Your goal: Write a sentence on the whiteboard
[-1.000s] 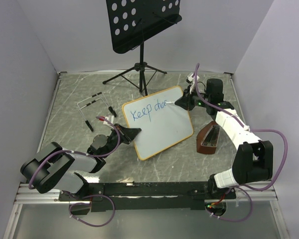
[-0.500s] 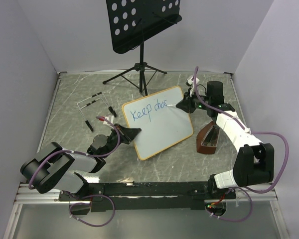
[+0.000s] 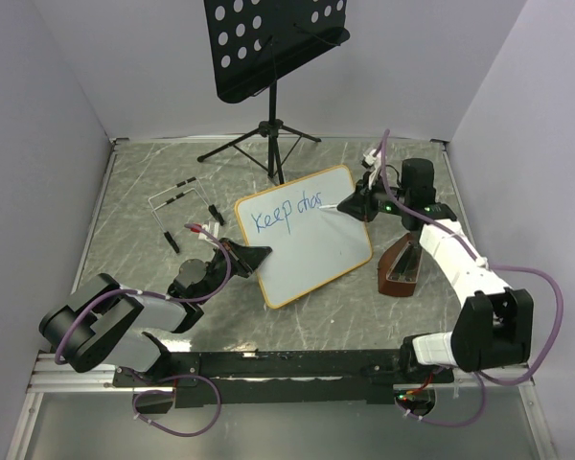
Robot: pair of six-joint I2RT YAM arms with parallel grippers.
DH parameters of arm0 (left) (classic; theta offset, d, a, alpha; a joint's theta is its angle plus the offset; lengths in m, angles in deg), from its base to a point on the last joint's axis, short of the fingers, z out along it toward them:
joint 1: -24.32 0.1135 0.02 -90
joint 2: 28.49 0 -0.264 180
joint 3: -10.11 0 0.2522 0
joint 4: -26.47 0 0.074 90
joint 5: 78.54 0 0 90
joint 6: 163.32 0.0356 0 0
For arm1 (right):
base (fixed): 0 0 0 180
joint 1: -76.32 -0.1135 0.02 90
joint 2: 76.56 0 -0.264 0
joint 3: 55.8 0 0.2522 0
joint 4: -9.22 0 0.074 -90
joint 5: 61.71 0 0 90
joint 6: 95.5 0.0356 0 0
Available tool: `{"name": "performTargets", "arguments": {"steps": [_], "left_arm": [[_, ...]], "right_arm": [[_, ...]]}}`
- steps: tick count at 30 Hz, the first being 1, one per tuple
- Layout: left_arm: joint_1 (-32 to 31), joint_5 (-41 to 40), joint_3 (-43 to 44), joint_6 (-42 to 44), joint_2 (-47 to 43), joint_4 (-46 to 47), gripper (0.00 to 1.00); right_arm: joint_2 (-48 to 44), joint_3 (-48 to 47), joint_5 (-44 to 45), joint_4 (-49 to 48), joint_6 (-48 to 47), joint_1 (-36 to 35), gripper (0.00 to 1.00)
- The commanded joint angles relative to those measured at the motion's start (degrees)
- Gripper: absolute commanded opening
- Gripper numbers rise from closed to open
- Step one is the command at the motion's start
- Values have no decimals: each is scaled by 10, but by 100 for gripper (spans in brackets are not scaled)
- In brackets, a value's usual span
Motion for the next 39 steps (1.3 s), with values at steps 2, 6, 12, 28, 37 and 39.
{"name": "performTargets", "arguments": {"steps": [2, 6, 12, 28, 37, 39], "left_arm": [[-2, 15, 2, 42, -7, 9, 1], [-1, 15, -2, 42, -6, 13, 1], [-1, 16, -3, 41, -4, 18, 1], [-2, 15, -2, 41, -1, 17, 1], [-2, 16, 0, 42, 0, 15, 1], [-1, 16, 3, 43, 2, 14, 1]], "right_arm": [[-58, -15, -31, -36, 27, 3, 0], [-60, -13, -22, -47, 30, 15, 0], [-46, -8, -12, -74, 35, 38, 0], [-12, -6, 6, -98, 0, 52, 0], [-7, -5, -6, -104, 2, 51, 0], [-4, -4, -4, -123, 3, 52, 0]]}}
